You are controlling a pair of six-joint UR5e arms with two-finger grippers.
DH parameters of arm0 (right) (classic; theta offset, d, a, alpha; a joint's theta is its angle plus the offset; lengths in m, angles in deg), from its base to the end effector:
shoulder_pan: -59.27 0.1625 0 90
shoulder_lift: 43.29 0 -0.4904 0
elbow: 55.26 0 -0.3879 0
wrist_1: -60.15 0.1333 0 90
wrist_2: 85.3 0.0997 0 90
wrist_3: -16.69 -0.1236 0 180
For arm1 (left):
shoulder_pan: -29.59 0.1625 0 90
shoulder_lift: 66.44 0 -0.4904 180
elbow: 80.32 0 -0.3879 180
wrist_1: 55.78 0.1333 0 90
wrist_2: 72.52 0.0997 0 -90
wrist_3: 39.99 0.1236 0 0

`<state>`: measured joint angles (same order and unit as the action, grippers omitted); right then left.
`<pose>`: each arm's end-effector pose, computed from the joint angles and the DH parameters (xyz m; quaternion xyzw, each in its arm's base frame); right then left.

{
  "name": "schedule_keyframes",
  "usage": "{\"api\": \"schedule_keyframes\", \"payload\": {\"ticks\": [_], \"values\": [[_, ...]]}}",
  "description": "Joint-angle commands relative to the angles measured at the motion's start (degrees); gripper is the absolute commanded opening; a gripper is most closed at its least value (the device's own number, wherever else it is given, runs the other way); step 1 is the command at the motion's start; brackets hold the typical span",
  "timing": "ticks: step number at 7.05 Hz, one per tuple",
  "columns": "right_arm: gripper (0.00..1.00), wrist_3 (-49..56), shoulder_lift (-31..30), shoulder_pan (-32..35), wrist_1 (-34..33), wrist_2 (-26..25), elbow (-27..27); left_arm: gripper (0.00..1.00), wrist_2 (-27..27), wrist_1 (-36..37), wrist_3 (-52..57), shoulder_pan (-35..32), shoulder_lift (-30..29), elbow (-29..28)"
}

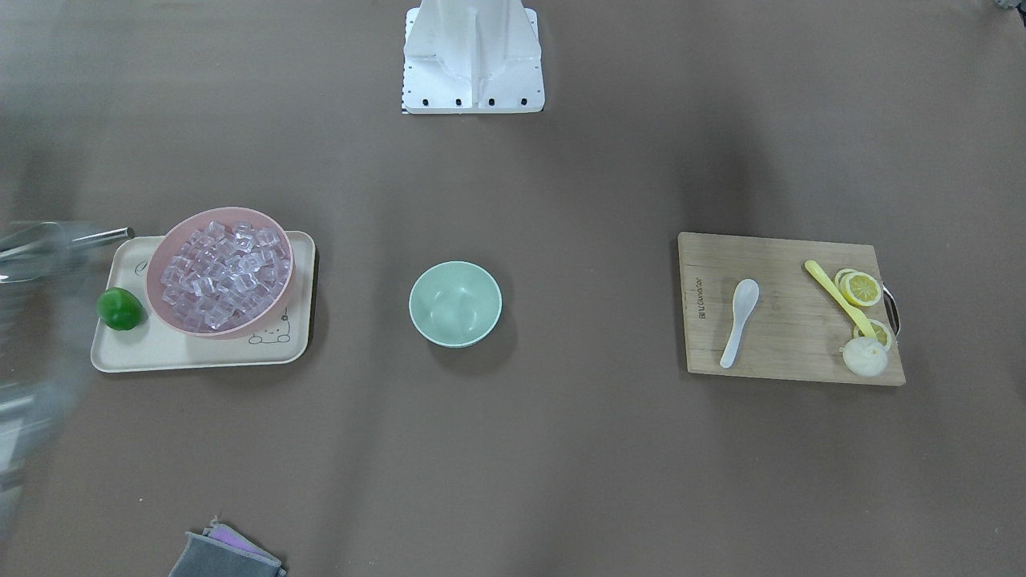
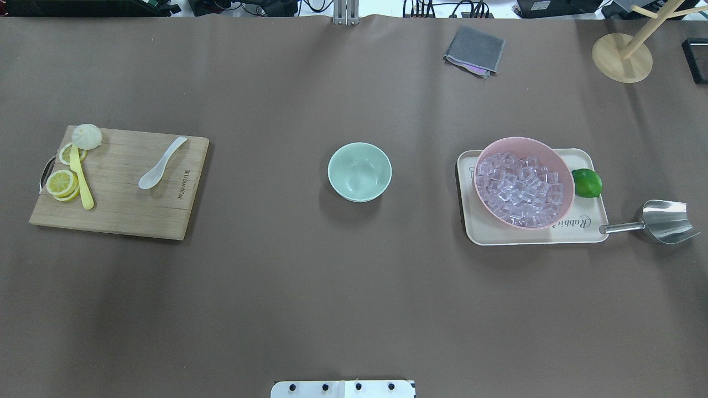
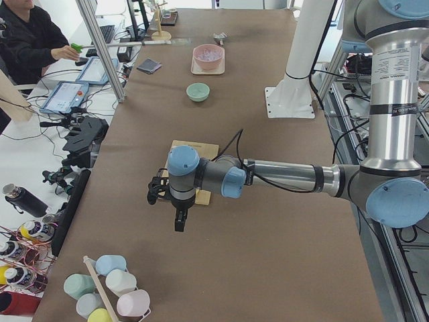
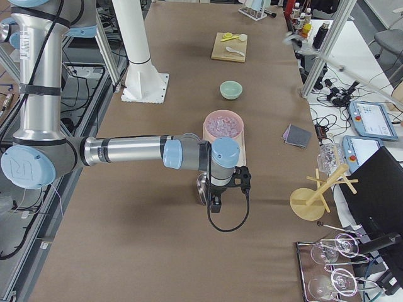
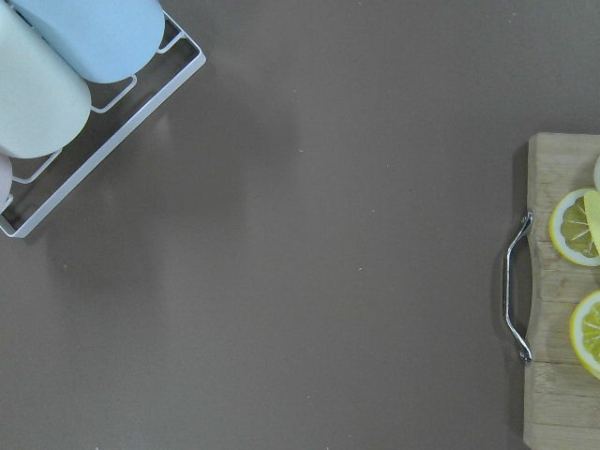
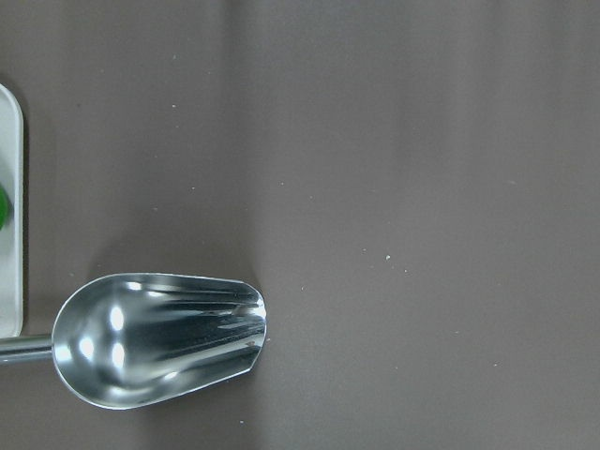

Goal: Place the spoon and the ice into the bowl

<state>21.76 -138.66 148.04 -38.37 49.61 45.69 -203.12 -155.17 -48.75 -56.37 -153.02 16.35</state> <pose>0.0367 -0.4361 0.7056 -0.0109 -0.3824 -0.0410 0.9230 -0.0192 -0.4784 0.6998 0.0642 0.3542 -0.0002 0.9330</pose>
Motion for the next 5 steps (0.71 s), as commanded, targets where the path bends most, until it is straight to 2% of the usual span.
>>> {"api": "schedule_keyframes", "payload": {"ticks": [1, 5], "values": [[1.0, 0.03, 0.18, 0.0, 0.08, 0.0, -0.4, 0.98, -0.27, 0.17, -0.03, 0.0, -0.17, -0.08], [1.0, 0.03, 0.36, 0.0, 0.08, 0.0, -0.58, 0.98, -0.36, 0.17, -0.12, -0.09, 0.26, 0.44]]}}
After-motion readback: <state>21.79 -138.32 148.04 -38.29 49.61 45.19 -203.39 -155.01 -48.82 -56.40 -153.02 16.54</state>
